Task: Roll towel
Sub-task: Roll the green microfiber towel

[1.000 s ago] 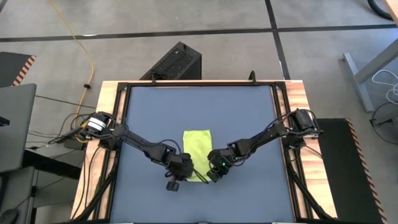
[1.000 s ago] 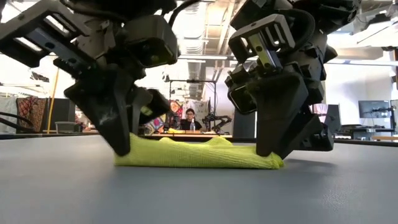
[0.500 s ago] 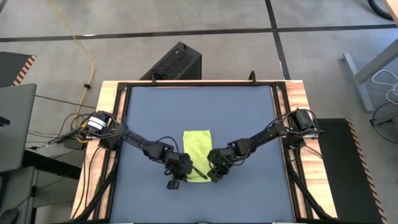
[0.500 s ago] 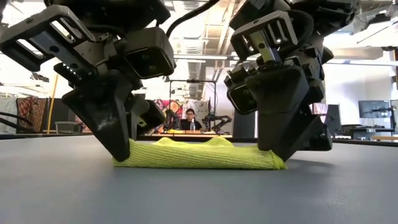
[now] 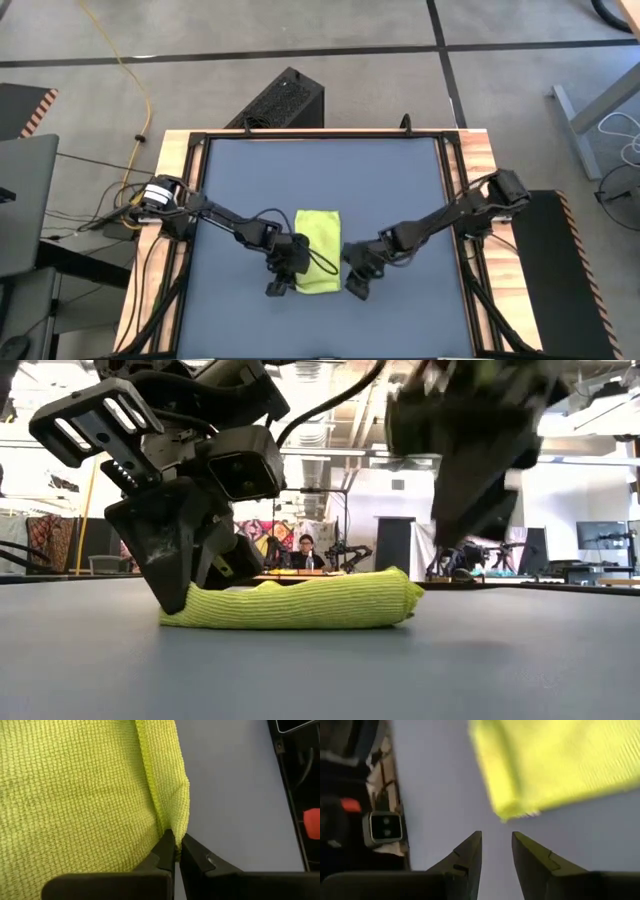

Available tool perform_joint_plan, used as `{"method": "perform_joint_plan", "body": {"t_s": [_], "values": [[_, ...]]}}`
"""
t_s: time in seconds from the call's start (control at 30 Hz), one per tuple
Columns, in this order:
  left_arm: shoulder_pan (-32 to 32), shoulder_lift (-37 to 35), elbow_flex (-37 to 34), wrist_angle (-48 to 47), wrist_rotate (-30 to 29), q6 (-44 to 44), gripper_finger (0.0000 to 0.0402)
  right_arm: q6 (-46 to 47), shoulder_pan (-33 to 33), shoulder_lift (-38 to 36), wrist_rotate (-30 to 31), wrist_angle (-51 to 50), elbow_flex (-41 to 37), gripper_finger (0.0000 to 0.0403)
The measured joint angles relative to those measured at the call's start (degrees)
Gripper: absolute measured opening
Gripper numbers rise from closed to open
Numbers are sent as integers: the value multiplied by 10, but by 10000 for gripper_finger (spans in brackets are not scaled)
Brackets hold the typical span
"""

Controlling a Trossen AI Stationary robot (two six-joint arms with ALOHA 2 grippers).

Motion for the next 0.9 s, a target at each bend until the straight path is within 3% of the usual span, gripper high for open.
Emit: {"method": "perform_joint_plan", "body": {"t_s": [0.17, 0.47, 0.67, 0.9], "values": [[13, 0, 0, 0, 14, 1, 0, -149, 24, 3, 86, 35, 0, 134], [27, 1, 0, 8, 25, 5, 0, -428, 58, 20, 113, 59, 0, 151], [27, 1, 0, 11, 27, 12, 0, -463, 102, 25, 262, 65, 0, 178], [27, 1, 0, 11, 28, 21, 0, -464, 110, 47, 274, 69, 1, 202]]}}
